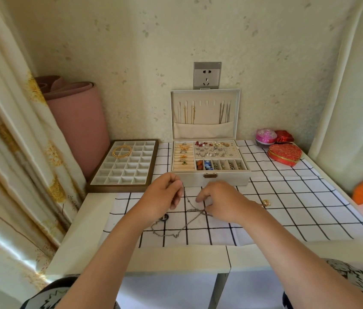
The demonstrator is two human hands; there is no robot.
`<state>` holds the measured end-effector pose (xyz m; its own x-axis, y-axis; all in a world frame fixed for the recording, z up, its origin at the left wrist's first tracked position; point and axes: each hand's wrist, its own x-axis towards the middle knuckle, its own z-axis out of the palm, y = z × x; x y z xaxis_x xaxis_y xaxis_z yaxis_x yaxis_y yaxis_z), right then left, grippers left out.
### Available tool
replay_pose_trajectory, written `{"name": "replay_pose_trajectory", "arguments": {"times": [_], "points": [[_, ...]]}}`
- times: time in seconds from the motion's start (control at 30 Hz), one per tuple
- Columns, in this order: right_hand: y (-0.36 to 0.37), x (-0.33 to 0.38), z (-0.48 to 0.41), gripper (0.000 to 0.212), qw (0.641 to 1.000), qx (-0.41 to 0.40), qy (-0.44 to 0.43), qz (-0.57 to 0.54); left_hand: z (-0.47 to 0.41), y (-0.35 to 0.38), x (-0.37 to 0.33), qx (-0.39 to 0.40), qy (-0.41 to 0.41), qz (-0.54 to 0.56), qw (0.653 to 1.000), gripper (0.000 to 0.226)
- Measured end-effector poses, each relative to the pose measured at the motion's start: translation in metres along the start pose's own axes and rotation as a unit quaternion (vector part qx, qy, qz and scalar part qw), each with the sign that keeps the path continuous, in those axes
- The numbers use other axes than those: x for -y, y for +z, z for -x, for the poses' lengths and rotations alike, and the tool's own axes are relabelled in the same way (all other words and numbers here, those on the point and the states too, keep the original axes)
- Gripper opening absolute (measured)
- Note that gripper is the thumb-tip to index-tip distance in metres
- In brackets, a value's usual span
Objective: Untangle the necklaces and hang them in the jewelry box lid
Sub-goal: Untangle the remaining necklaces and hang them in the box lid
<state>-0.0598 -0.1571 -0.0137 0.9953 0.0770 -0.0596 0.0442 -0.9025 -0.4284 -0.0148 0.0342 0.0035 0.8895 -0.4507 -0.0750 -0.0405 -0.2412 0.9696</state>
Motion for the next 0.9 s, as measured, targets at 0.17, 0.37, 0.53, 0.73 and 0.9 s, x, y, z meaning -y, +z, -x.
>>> {"name": "replay_pose_trajectory", "arguments": {"times": [0.17, 0.37, 0.53, 0.73, 0.9], "points": [[0.007, 0.01, 0.001, 0.043, 0.998, 0.02, -0.019, -0.065, 0.006, -0.002, -0.008, 0.008, 0.028, -0.001, 1.0, 0.019], [0.005, -0.002, 0.001, 0.029, 1.0, 0.001, 0.001, -0.029, -0.001, -0.037, 0.007, -0.209, 0.059, -0.452, 0.865, 0.01], [0.002, -0.005, 0.0, 0.027, 0.999, 0.005, 0.014, -0.028, -0.004, -0.045, 0.02, -0.225, -0.073, -0.513, 0.825, 0.014], [0.001, -0.005, -0.001, 0.027, 0.999, 0.013, 0.026, -0.031, -0.005, -0.025, 0.027, -0.138, -0.007, -0.563, 0.815, 0.029], [0.0, -0.008, -0.001, 0.031, 0.999, 0.015, 0.022, -0.02, -0.007, 0.015, 0.028, 0.006, 0.132, -0.474, 0.87, 0.024]]}}
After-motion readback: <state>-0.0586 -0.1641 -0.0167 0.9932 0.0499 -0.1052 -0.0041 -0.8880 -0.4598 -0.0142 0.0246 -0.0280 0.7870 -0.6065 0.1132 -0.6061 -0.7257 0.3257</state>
